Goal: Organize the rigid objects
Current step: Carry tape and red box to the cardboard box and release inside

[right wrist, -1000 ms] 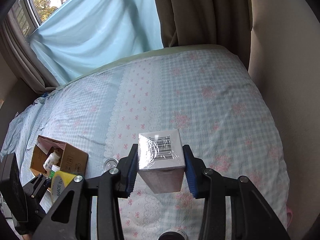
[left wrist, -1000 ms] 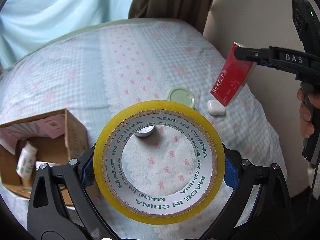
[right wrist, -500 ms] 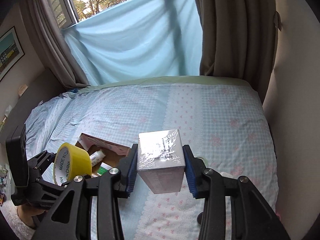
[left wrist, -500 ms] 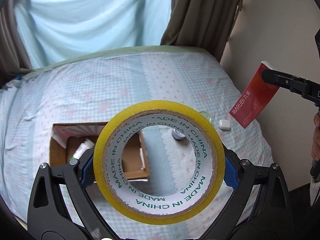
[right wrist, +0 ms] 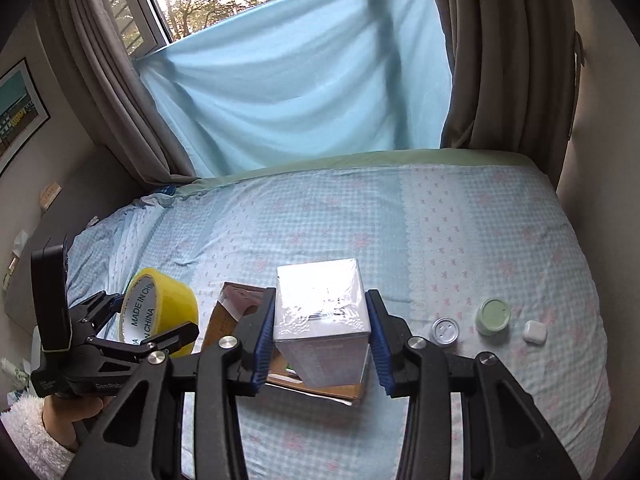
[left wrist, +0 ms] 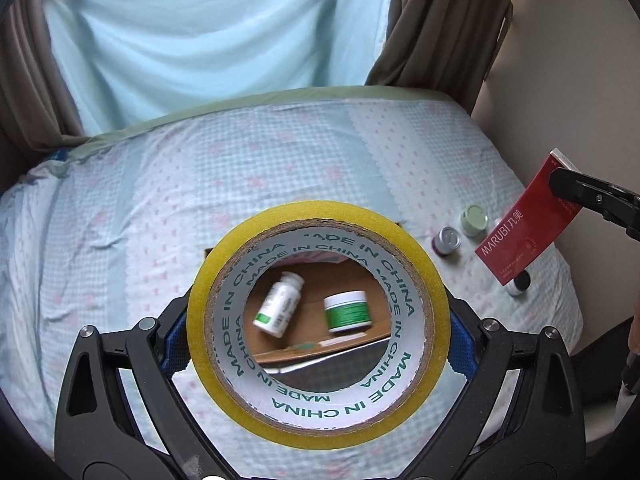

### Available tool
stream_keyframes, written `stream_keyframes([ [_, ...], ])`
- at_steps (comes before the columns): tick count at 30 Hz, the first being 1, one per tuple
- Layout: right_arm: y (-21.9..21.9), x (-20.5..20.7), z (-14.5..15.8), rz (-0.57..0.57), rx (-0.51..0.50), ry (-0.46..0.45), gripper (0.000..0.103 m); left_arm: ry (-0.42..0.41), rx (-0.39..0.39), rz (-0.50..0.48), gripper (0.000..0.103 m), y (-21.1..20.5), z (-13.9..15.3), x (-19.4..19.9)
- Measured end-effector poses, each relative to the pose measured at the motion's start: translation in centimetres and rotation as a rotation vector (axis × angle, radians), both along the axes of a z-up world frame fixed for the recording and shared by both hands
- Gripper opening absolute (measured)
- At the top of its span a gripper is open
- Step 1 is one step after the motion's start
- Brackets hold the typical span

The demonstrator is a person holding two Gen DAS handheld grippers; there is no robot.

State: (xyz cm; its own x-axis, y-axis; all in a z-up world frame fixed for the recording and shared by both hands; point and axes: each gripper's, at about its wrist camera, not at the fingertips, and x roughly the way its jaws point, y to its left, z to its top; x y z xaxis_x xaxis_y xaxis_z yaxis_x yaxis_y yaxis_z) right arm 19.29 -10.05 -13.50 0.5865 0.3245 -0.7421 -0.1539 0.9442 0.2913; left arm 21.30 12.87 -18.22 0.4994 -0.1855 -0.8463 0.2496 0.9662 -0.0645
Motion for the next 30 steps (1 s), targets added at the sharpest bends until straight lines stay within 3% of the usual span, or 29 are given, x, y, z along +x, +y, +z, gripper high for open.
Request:
stream_keyframes([
  [6,4.5,1.1,-3.3,-0.055,0.046,0.079,0.039,0.070,0.024,-0.011,0.096,5.1,-4.0,2.1],
  [13,6.9,3.0,-8.2,-0.097,0.031,0.185,0.039,0.167,0.048,-0.012,0.096,6.7,-9.8,3.9],
  [18,6.8,4.3,-11.4,-0.109,-0.021,0.252,0.039,0.241,0.049,-0.011,0.096,6.5,-13.5,5.4],
  [30,5.8,7.4,-18.2,-0.106,-0.111,0.399,0.039,0.330,0.077,-0.111,0.096,2.5,-19.8,8.6],
])
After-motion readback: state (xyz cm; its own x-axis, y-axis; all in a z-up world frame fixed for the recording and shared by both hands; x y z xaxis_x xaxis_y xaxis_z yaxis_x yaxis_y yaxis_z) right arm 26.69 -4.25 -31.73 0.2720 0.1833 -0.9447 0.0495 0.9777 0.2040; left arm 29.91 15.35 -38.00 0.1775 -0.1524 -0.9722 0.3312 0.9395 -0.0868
